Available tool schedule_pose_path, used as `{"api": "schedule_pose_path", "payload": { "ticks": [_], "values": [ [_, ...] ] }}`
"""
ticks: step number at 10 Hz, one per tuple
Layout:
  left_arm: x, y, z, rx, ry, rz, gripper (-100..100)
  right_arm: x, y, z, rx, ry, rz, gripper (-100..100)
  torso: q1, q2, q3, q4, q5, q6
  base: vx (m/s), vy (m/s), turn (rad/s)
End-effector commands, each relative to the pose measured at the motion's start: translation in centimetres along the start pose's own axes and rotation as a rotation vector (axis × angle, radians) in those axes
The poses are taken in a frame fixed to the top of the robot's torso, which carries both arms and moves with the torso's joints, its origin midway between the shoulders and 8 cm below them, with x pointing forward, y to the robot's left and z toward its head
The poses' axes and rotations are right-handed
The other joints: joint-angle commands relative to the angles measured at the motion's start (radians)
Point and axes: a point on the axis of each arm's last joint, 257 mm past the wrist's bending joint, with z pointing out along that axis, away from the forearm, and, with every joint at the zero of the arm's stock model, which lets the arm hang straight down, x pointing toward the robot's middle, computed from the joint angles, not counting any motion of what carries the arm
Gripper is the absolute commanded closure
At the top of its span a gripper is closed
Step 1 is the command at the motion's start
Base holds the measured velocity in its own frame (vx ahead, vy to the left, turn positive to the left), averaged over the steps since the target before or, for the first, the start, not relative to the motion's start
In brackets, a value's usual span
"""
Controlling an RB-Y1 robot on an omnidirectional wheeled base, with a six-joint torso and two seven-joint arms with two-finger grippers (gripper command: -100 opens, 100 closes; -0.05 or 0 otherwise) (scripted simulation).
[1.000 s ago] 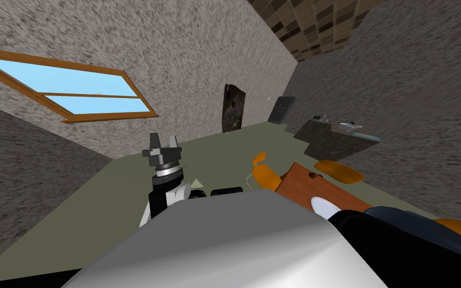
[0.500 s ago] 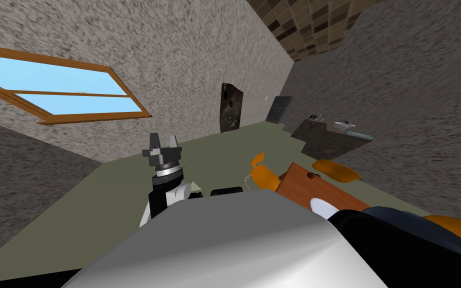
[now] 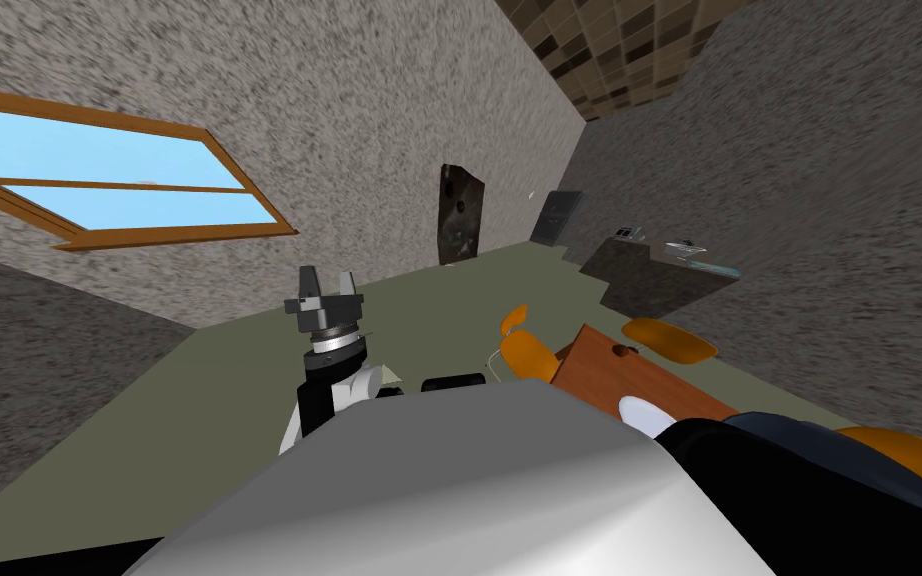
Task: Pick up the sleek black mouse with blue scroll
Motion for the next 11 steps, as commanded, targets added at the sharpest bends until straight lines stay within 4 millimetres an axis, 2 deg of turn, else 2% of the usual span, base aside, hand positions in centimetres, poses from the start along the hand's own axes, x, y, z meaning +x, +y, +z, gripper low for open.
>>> {"api": "schedule_pose_path", "payload": {
  "ticks": [1, 2, 3, 4, 8, 9, 10, 11],
  "values": [
    [0.0, 0.0, 0.0, 0.000, 0.000, 0.000, 0, -0.6, -0.8, 0.8, 0.003, -0.001, -0.007, -100, 0.000, 0.000, 0.000, 0.000, 0.000, 0.000, -0.006, -0.075, -0.055],
    [0.0, 0.0, 0.0, 0.000, 0.000, 0.000, 0, -1.0, -1.3, 1.3, 0.006, -0.002, -0.011, -100, -0.002, 0.000, 0.000, 0.000, -0.001, 0.000, -0.006, -0.083, -0.040],
    [0.0, 0.0, 0.0, 0.000, 0.000, 0.000, 0, -0.9, -1.0, 1.0, 0.006, -0.004, -0.008, -100, -0.004, 0.000, 0.000, 0.000, -0.001, 0.000, -0.001, -0.035, 0.000],
    [0.0, 0.0, 0.0, 0.000, 0.000, 0.000, 0, -0.9, -1.0, 1.1, 0.005, -0.002, -0.009, 100, -0.001, 0.000, 0.000, 0.000, 0.000, 0.000, 0.000, -0.007, 0.003],
    [0.0, 0.0, 0.0, 0.000, 0.000, 0.000, 0, -0.9, -1.0, 1.1, 0.005, -0.002, -0.009, 100, 0.000, 0.000, 0.000, 0.000, -0.001, 0.000, 0.000, 0.000, 0.000],
    [0.0, 0.0, 0.0, 0.000, 0.000, 0.000, 0, -0.9, -1.0, 1.1, 0.005, -0.002, -0.009, 0, 0.000, 0.000, 0.000, 0.000, -0.001, 0.000, 0.000, 0.000, 0.000],
    [0.0, 0.0, 0.0, 0.000, 0.000, 0.000, 0, -0.3, -0.2, 0.2, 0.001, -0.001, -0.003, 100, 0.000, 0.000, 0.000, 0.000, -0.001, 0.000, 0.006, 0.056, 0.079],
    [0.0, 0.0, 0.0, 0.000, 0.000, 0.000, 0, -0.3, -0.2, 0.2, 0.001, -0.001, -0.003, 100, 0.003, 0.000, 0.000, 0.000, 0.000, -0.001, 0.007, 0.056, 0.026]
  ]
}}
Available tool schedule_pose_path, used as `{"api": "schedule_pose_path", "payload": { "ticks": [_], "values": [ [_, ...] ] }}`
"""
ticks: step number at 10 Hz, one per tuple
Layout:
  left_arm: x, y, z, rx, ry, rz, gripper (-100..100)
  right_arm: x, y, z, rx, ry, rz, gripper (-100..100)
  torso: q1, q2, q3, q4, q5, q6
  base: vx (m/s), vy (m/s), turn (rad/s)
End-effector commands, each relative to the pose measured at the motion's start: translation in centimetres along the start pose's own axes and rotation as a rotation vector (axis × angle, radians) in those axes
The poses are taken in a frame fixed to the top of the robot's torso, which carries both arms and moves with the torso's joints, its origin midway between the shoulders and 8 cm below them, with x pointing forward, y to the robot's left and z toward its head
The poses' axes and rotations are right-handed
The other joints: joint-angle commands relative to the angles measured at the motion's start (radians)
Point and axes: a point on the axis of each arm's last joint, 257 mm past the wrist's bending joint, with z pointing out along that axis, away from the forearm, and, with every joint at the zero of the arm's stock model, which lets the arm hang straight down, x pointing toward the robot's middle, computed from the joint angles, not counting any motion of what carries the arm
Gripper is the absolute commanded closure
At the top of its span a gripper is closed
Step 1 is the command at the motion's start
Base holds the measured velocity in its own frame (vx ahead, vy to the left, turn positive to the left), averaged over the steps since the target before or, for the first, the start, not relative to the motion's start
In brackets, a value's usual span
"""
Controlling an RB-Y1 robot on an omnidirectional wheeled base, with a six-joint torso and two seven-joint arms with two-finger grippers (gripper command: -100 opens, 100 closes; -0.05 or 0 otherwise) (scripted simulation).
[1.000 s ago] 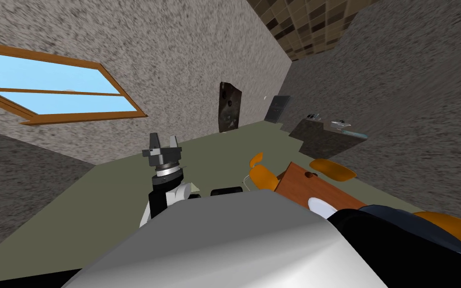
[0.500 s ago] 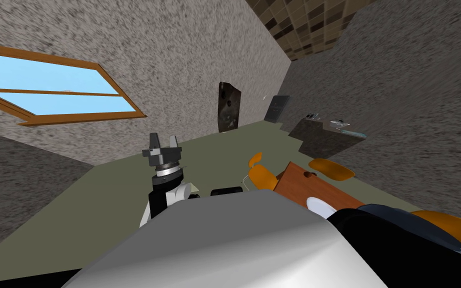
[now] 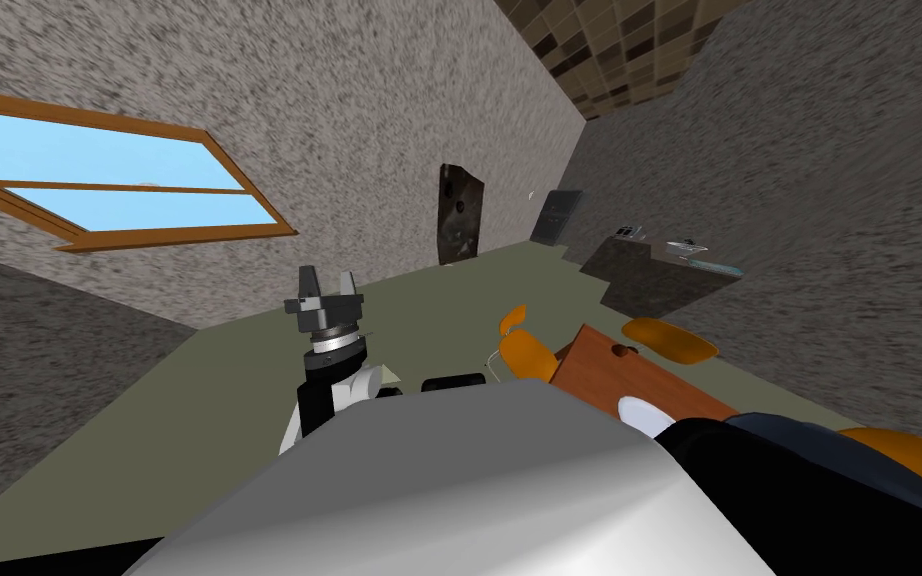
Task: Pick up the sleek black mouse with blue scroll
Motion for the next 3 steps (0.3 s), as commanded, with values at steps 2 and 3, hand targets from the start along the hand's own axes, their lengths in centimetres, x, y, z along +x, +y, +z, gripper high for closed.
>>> {"api": "schedule_pose_path", "payload": {
  "ticks": [2, 3],
  "values": [
    [0.00, 0.00, 0.00, 0.000, 0.000, 0.000, 0, 0.18, 0.23, -0.29, 0.000, -0.001, 0.002, 100, 0.000, 0.000, 0.000, 0.000, 0.000, 0.000, -0.001, 0.038, 0.013],
    [0.00, 0.00, 0.00, 0.000, 0.000, 0.000, 0, 0.17, 0.24, -0.32, 0.000, -0.002, 0.003, 0, -0.002, 0.000, 0.000, 0.000, 0.000, 0.000, 0.000, 0.005, -0.002]
  ]
}}
